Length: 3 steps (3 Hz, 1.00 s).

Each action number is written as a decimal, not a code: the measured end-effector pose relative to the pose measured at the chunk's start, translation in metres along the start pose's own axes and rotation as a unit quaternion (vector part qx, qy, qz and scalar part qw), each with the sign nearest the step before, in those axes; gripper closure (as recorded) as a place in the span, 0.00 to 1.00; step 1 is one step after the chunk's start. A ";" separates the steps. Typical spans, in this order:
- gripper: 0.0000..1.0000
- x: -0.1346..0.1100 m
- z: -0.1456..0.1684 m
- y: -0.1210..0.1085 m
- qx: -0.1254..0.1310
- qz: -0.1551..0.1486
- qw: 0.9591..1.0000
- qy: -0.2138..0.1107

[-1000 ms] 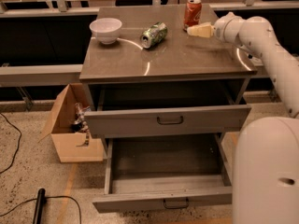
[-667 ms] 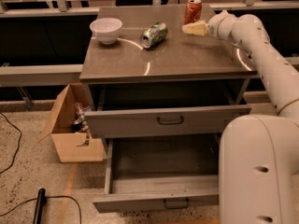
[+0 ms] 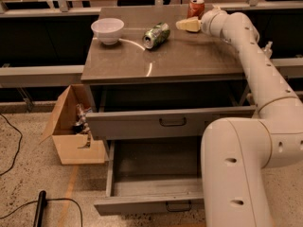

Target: Place coke can into middle drawer

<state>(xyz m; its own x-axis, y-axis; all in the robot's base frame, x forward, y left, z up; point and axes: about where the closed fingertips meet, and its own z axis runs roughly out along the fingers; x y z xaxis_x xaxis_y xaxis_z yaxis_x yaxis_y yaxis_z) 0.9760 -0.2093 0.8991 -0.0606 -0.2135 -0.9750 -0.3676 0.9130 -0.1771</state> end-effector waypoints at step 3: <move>0.64 0.002 0.022 0.012 -0.010 0.004 1.000 -0.022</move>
Offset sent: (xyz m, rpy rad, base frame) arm 0.0743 0.0005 0.0099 0.0338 -0.0433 0.0290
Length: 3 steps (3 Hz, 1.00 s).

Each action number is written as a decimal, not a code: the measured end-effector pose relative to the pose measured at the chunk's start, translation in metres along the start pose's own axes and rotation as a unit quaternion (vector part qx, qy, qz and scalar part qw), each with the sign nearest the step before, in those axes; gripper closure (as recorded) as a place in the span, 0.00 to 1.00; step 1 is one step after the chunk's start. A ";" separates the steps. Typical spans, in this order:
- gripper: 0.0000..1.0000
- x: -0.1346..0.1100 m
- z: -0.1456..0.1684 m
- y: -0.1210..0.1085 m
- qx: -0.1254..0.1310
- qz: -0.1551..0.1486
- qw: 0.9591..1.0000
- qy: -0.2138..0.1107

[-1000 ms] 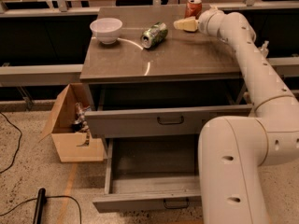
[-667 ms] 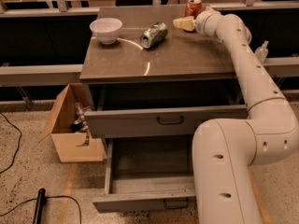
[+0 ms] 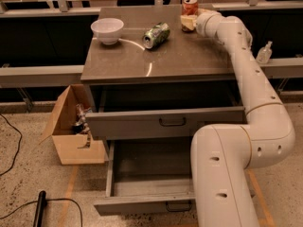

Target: Place coke can into middle drawer

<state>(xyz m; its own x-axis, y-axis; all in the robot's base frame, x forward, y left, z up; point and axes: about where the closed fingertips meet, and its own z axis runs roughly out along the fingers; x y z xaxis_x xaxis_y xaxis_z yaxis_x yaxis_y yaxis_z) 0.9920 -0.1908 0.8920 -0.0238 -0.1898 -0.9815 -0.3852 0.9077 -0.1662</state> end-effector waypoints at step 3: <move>1.00 -0.031 -0.073 -0.042 -0.020 -0.001 1.000 0.005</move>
Offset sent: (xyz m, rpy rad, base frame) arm -0.0690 -0.0759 0.0666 -0.0102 0.0285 -0.0015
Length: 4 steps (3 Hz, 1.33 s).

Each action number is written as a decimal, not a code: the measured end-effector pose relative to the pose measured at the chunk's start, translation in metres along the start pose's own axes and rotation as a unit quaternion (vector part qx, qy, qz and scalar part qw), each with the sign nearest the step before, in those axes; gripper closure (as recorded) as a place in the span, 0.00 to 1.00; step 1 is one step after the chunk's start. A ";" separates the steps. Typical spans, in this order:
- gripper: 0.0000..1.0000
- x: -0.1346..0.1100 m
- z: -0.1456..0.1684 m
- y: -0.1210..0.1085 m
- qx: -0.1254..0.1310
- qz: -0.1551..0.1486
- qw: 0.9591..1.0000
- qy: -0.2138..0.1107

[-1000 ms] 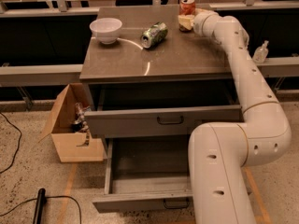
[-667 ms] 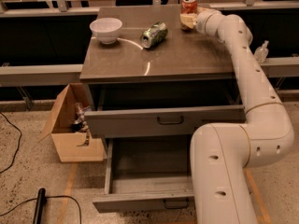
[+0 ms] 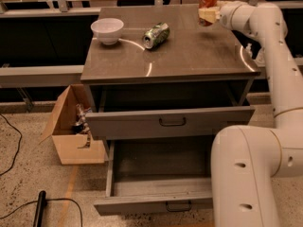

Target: Place coke can into middle drawer

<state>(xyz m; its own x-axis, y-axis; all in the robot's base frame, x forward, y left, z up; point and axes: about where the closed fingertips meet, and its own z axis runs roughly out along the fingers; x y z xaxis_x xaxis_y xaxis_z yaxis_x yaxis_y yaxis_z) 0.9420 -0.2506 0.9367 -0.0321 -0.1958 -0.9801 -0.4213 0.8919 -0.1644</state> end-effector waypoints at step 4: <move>1.00 -0.023 -0.129 0.053 -0.124 0.010 0.989 -0.074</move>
Offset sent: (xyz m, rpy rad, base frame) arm -0.2223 0.0756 -0.0759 0.0700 0.0067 0.2932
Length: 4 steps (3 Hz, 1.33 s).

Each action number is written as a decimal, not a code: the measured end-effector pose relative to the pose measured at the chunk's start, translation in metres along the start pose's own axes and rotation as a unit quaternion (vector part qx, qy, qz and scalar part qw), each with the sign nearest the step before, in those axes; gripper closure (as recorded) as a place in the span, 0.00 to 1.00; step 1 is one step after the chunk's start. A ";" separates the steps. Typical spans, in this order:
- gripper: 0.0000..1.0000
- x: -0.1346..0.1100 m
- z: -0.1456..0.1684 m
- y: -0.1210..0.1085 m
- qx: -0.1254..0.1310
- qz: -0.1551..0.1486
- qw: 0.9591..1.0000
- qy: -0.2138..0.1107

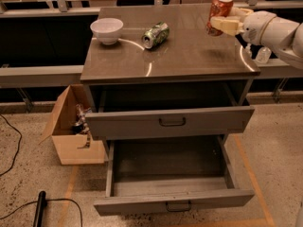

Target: Place coke can into middle drawer

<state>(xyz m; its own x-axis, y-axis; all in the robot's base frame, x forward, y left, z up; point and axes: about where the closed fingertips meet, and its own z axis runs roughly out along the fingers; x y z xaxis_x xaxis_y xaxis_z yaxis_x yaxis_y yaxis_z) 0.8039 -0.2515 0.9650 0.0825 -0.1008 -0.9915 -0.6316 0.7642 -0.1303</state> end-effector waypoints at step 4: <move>1.00 -0.026 -0.064 0.098 -0.039 0.043 0.998 -0.025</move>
Offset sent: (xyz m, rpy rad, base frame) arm -0.0438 0.0038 0.0001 0.0556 -0.0001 0.0017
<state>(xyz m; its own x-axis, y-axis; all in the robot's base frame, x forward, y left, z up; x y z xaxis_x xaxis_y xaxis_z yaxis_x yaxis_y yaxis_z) 0.6903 -0.2150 0.9784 0.0618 -0.0036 -0.9981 -0.6963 0.7163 -0.0457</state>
